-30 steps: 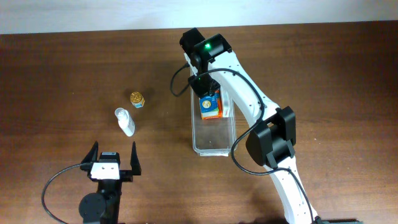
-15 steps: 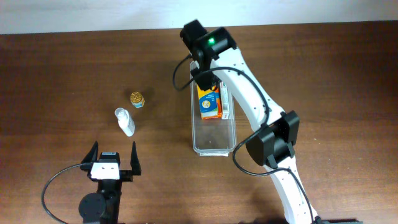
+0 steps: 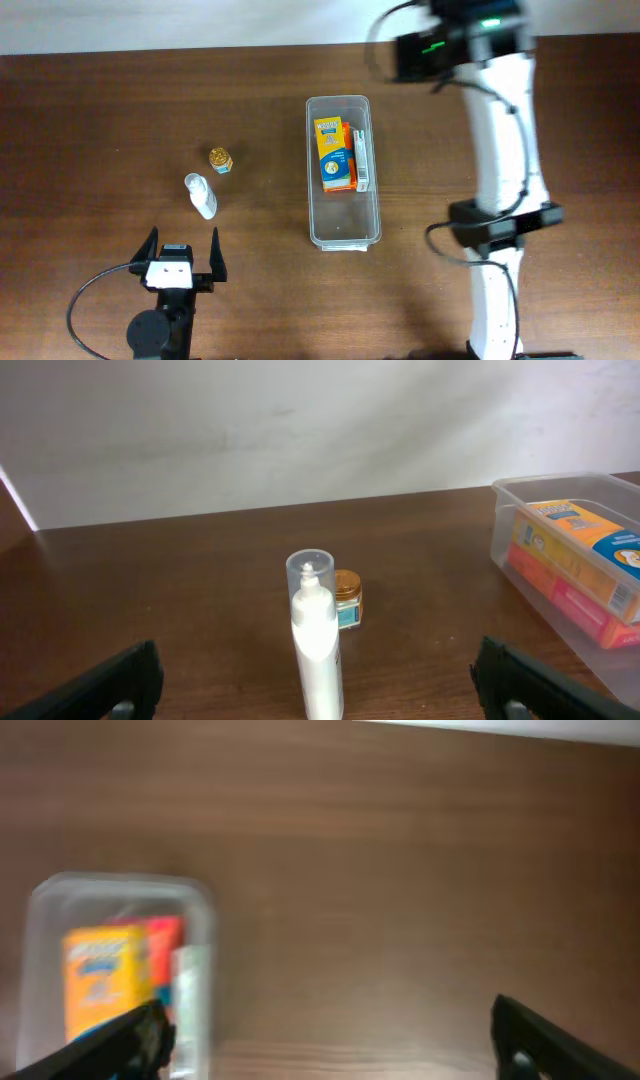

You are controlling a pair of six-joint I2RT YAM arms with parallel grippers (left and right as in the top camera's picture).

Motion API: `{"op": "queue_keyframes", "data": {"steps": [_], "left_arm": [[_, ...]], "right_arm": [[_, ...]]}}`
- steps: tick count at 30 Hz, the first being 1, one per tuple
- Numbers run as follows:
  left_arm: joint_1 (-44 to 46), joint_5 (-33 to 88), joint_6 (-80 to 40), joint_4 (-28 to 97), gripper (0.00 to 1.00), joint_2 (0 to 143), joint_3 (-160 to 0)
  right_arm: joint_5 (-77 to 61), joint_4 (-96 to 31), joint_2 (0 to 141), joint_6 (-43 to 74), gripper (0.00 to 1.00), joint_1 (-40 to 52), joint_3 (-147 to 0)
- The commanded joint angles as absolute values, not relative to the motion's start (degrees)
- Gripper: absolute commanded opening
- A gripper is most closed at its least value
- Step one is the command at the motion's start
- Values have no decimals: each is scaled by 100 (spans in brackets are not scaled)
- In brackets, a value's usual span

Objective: Pack container
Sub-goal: 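Open the right gripper and raise the right arm away from the container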

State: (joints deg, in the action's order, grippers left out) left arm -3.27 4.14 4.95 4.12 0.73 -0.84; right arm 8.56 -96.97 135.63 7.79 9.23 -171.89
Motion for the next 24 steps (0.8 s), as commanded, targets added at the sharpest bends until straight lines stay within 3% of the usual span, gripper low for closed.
{"op": "queue_keyframes", "data": {"steps": [1,12,24], "left_arm": [[-353,493,550,416,99,38,-51],[-353,493,550,416,99,38,-51],[-353,329,633,148,99,38,-51]], "right_arm": [[250,-9734,13482,867,99,344,-17019],[82,-9732,13515,864,98,-943,-16197],[62,-9734,13515,864,98,-1391,-15902]]}}
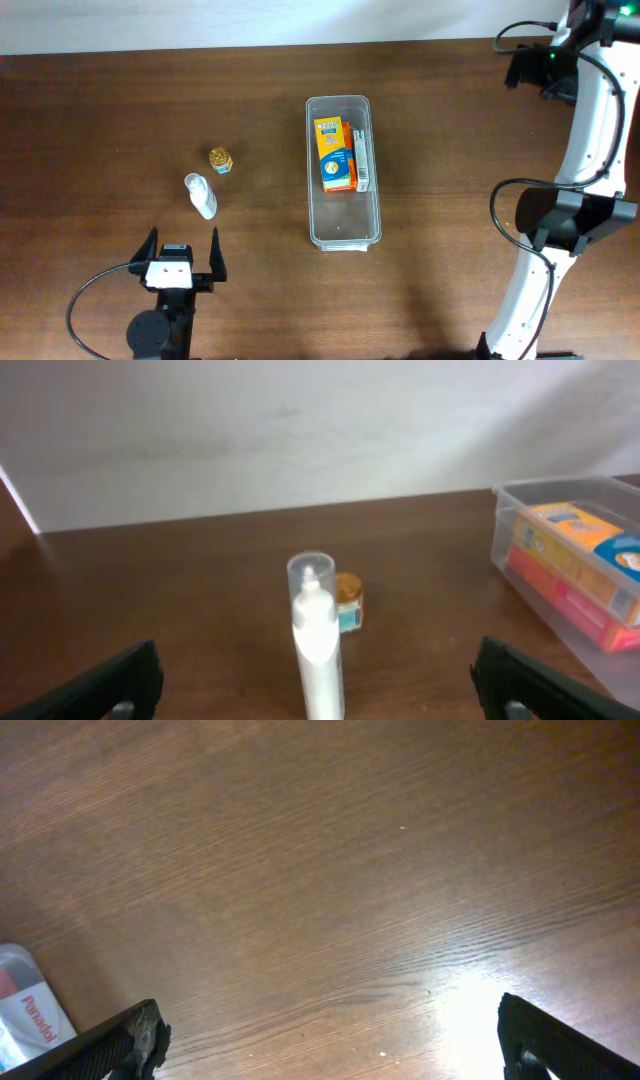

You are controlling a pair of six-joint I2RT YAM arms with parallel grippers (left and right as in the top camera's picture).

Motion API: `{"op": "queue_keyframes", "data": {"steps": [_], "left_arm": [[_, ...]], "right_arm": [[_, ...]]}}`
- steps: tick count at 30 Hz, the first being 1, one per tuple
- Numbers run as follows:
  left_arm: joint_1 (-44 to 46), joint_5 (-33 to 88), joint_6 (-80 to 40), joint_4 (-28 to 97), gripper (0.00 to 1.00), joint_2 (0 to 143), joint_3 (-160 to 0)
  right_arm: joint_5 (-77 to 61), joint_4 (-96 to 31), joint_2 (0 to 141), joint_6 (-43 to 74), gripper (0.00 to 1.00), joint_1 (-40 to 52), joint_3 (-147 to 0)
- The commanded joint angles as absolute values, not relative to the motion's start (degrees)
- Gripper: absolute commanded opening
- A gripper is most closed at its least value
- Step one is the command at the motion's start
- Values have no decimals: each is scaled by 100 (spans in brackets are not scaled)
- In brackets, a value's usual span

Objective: Pack container
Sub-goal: 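Open the right gripper and raise the right arm away from the container, then move the left gripper over the white pump bottle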

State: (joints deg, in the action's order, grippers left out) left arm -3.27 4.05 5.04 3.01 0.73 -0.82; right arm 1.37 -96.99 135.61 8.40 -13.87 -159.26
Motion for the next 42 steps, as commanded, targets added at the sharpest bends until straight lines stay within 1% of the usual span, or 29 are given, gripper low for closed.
{"op": "queue_keyframes", "data": {"steps": [1,5,7,9,12,16,19,22,25,27,30,34,38,42], "left_arm": [[-353,429,628,43,99,38,-51],[-353,1455,635,-499,99,40,-71],[-353,1857,633,-397,100,89,-268],[-355,1857,716,-80,99,263,-563],[-355,1704,1138,589,100,965,-1439],[-355,1374,1527,2018,99,2724,-3441],[-353,1686,1903,3363,99,4077,-5098],[-353,1931,1896,4445,99,5221,-6469],[-353,1903,1772,4768,99,6029,-7144],[-355,1658,1334,5061,99,6584,-7489],[-353,1651,1291,5577,99,7415,-7898],[-353,1675,1286,5741,99,8224,-7988],[-355,1603,1188,5736,99,8665,-7988],[-355,760,377,5625,100,8746,-7988]], "right_arm": [[62,-9732,13515,867,98,-1391,-15904],[62,-9732,13515,864,98,-1389,-15904],[62,-9732,13515,867,98,-1391,-15904],[62,-9732,13515,867,98,-1391,-15904],[62,-9732,13515,867,98,-1391,-15904],[62,-9732,13515,864,98,-1391,-15904],[62,-9732,13515,864,98,-1389,-15904],[62,-9732,13515,867,98,-1391,-15904],[62,-9732,13515,864,98,-1391,-15904],[62,-9732,13515,864,98,-1391,-15904],[62,-9732,13515,867,98,-1391,-15902],[62,-9732,13515,867,98,-1391,-15904],[62,-9732,13515,867,98,-1391,-15904],[62,-9732,13515,864,98,-1391,-15904]]}}
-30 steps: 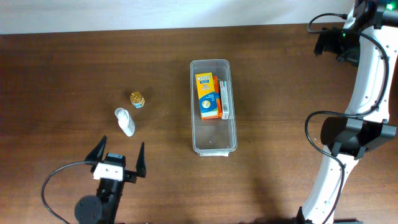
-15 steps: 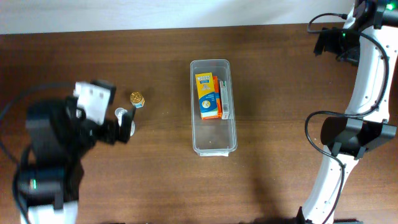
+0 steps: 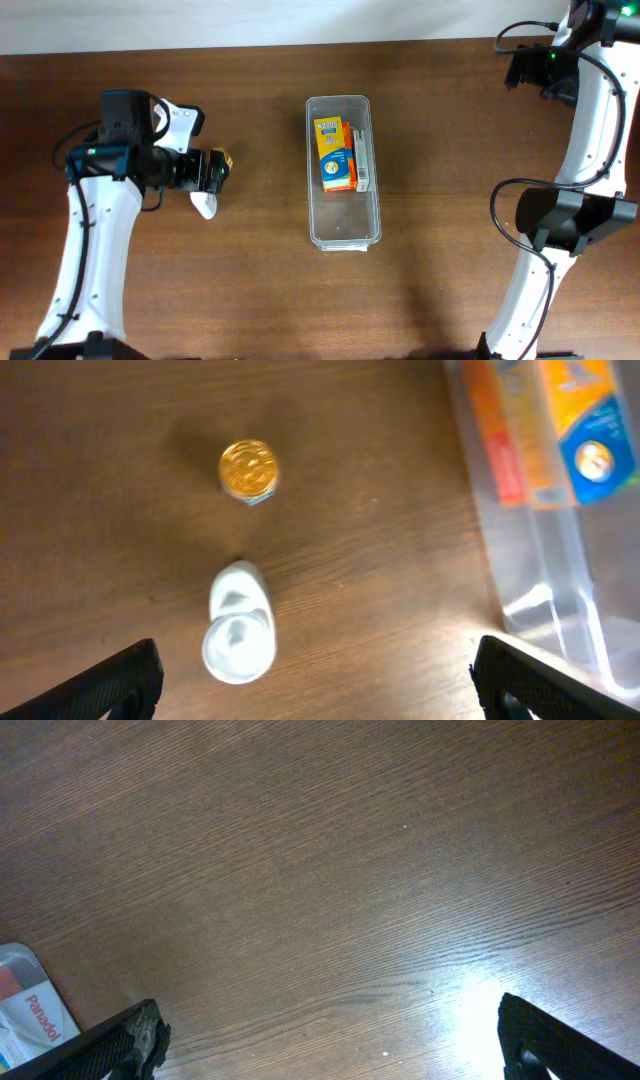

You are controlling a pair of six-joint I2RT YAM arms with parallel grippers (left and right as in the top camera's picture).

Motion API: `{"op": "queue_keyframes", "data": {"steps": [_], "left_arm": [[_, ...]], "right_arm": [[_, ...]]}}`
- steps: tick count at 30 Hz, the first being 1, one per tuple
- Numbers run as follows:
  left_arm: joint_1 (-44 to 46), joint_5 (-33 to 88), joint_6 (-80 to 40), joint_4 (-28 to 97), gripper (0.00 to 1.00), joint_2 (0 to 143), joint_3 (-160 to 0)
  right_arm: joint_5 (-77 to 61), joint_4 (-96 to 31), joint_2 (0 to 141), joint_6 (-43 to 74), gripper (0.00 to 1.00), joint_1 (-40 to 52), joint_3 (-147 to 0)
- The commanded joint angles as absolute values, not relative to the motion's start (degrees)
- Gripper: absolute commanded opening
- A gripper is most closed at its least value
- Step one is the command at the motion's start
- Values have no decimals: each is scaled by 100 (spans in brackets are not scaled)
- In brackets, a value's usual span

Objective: Pack container
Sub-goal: 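Move the left gripper over the white pump bottle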

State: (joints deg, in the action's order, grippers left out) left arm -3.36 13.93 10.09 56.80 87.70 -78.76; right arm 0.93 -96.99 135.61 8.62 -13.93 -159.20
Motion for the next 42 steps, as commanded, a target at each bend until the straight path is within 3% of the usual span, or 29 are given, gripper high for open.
{"op": "queue_keyframes", "data": {"steps": [1,42], "left_arm": [[-355,585,228,5616,99,8746,-7988],[-176,460,69,5791,99,10331,-7985]], "right_arm": [[62,-9732,13515,864,98,-1389,-15904],[62,-9732,13515,867,98,-1391,-15904]]}}
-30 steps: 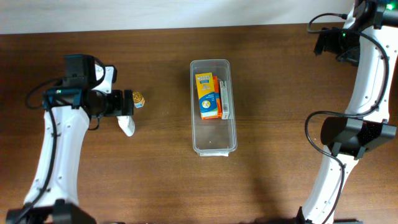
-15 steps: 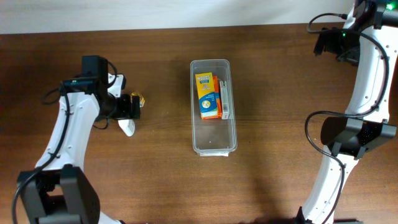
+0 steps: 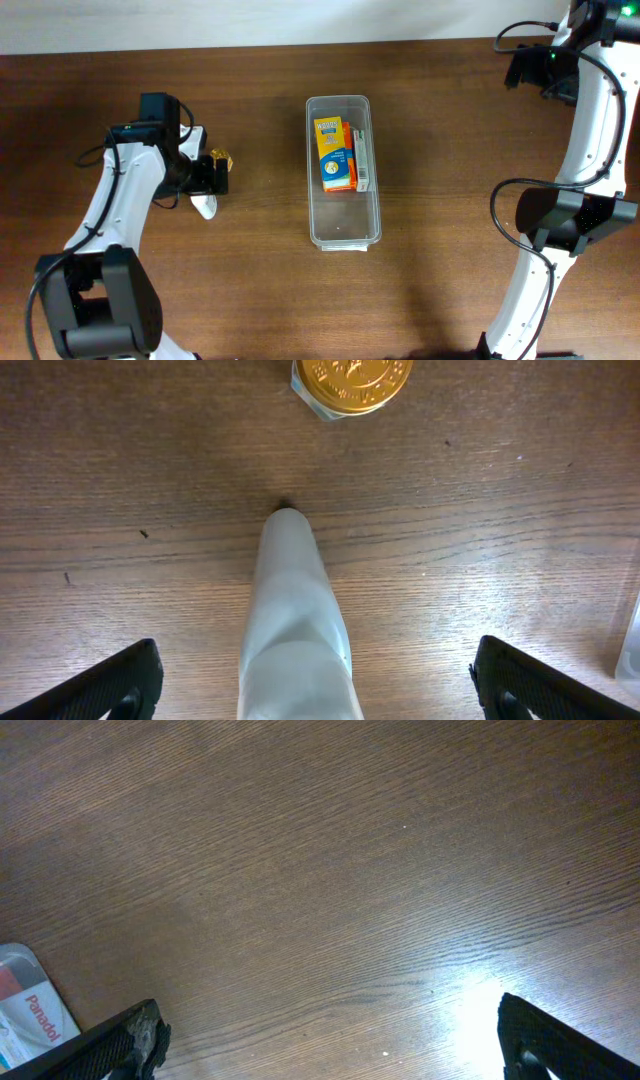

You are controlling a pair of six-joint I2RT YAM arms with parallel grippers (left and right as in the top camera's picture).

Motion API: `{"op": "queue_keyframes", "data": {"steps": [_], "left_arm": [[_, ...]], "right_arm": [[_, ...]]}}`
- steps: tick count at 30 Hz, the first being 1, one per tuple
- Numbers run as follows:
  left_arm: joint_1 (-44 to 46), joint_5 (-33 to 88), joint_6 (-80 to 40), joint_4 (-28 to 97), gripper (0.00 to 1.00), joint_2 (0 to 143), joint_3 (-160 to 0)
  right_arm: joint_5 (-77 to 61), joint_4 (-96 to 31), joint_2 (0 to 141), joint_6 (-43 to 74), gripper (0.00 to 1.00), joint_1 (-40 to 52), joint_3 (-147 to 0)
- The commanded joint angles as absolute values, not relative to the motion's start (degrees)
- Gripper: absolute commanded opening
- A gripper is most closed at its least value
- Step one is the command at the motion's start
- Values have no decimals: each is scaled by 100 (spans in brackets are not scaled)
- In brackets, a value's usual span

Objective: Pack container
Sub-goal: 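Move the left gripper over the white pump bottle, then lower the left gripper around the pump bottle and close on it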

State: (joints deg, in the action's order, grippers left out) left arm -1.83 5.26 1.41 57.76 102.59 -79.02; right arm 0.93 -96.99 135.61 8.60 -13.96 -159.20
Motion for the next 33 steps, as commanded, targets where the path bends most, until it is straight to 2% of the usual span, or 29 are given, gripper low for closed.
{"op": "queue_keyframes", "data": {"steps": [1,7,21,29,33], "left_arm": [[-178,460,67,5771,99,10331,-7985],[-180,102,64,5793,99,10353,-7985],[-180,104,64,5778,98,10420,-7985],[-176,106,64,5778,70,10420,-7985],[-176,106,64,5776,68,10420,-7985]], "right_arm": [[62,-9732,13515,864,98,-1389,-15904],[62,-9732,13515,864,98,-1391,-15904],[62,-9732,13515,864,98,-1391,-15904],[62,-9732,13515,867,98,-1391,-15904],[62,-9732,13515,867,98,-1389,-15904]]}}
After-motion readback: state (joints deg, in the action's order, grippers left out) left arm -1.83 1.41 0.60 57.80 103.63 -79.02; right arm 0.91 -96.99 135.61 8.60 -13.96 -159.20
